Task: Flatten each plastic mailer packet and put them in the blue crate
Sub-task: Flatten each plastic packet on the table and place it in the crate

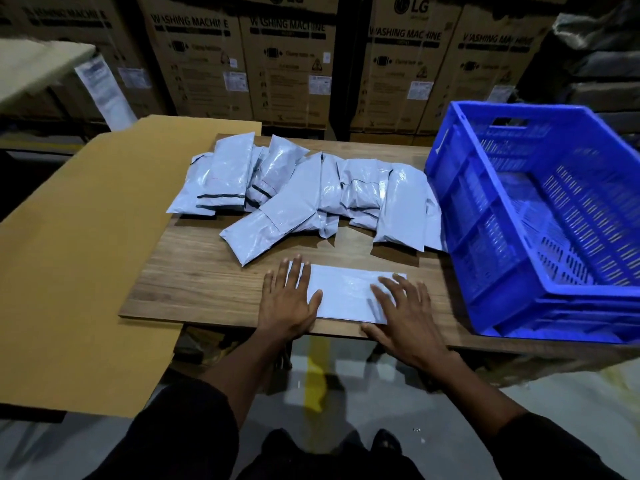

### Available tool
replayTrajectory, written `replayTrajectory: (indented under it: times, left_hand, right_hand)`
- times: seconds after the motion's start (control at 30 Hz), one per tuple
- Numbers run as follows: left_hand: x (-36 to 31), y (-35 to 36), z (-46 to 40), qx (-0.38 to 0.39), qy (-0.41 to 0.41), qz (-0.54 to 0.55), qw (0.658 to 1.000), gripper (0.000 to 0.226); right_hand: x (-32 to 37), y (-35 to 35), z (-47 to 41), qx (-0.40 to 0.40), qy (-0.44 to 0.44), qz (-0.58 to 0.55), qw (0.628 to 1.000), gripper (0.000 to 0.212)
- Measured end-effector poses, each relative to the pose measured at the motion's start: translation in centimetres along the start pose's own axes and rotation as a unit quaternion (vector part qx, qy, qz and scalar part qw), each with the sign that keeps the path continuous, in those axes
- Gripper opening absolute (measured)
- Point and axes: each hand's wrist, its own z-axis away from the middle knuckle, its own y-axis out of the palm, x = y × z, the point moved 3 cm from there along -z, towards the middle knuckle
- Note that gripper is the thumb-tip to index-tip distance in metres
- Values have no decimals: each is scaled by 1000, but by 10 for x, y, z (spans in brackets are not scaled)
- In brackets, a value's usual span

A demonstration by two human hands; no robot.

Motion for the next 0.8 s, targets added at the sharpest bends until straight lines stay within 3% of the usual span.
replayTrajectory:
  times: [0.13, 0.23, 0.33, 0.43, 0.5, 0.6, 0.63, 0.7, 0.8]
  left_hand:
    - [-2, -5, 1, 20, 12, 36, 999, 91]
    - [-1, -8, 8, -57, 83, 83, 992, 88]
    - [-8, -7, 18, -122, 189, 17, 974, 74]
    - [-11, -10, 16, -178, 209, -10, 961, 47]
    - [-8, -13, 12, -210, 189, 3, 959, 38]
    - [-2, -18, 10, -223, 168, 22, 960, 40]
    - [-1, -19, 10, -227, 165, 30, 959, 41]
    - [-1, -22, 9, -240, 158, 45, 957, 42]
    - [-3, -34, 10, -256, 132, 21, 957, 36]
  right_hand:
    - [9, 0, -7, -90, -113, -20, 989, 32]
    - [11, 4, -17, -104, -141, -30, 984, 18]
    - [14, -3, -25, -111, -132, -36, 984, 19]
    - [21, -18, -26, -132, -126, -47, 982, 20]
    - [25, -19, -21, -125, -180, -35, 975, 21]
    - [23, -10, -11, -29, -292, 52, 954, 57]
    - [20, -8, -10, -22, -314, 72, 946, 57]
    - [17, -10, -10, -62, -328, 92, 938, 26]
    - [12, -35, -17, -139, -283, 29, 949, 24]
